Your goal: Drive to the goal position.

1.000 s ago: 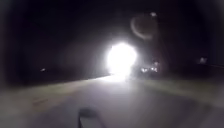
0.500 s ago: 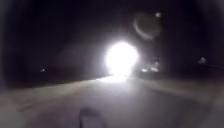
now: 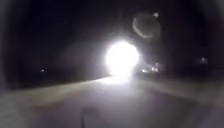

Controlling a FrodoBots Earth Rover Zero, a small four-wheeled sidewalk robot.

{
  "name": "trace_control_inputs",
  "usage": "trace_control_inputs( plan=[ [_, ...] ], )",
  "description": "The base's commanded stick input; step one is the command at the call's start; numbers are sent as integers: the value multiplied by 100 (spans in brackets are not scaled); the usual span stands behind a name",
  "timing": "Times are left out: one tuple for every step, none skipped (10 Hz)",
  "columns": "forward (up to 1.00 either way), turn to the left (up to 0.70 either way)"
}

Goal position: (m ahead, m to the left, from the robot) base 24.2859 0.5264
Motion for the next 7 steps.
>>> trace_control_inputs(
  plan=[
    [100, 16],
    [100, 12],
    [100, 8],
    [100, 6],
    [100, 5],
    [100, 5],
    [100, 5]
  ],
)
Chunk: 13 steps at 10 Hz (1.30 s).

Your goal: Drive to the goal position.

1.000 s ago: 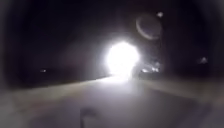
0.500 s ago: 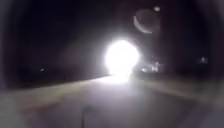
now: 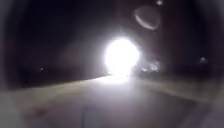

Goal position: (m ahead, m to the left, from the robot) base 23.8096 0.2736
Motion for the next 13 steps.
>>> trace_control_inputs(
  plan=[
    [100, 5],
    [100, 6],
    [100, 5],
    [100, 9],
    [100, 13],
    [100, 17],
    [100, 19],
    [100, 14],
    [100, 9],
    [100, 5],
    [100, 5],
    [100, 5],
    [100, 5]
  ],
)
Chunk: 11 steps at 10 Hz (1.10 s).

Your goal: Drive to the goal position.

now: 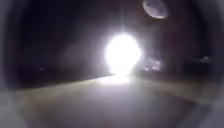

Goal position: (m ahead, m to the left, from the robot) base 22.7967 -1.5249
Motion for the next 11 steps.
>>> trace_control_inputs(
  plan=[
    [100, 5],
    [100, 5],
    [100, 5],
    [100, 5],
    [100, 5],
    [100, 5],
    [100, 5],
    [100, 5],
    [100, 5],
    [100, 5],
    [100, 5]
  ],
)
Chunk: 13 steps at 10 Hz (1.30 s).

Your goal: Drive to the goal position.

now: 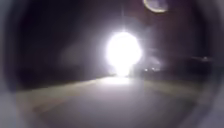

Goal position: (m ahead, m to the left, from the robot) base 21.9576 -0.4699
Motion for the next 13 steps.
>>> trace_control_inputs(
  plan=[
    [100, 5],
    [100, 5],
    [100, 5],
    [100, 5],
    [100, 5],
    [100, 5],
    [100, 5],
    [100, 5],
    [100, 6],
    [100, 10],
    [100, 13],
    [100, 16],
    [100, 18]
  ],
)
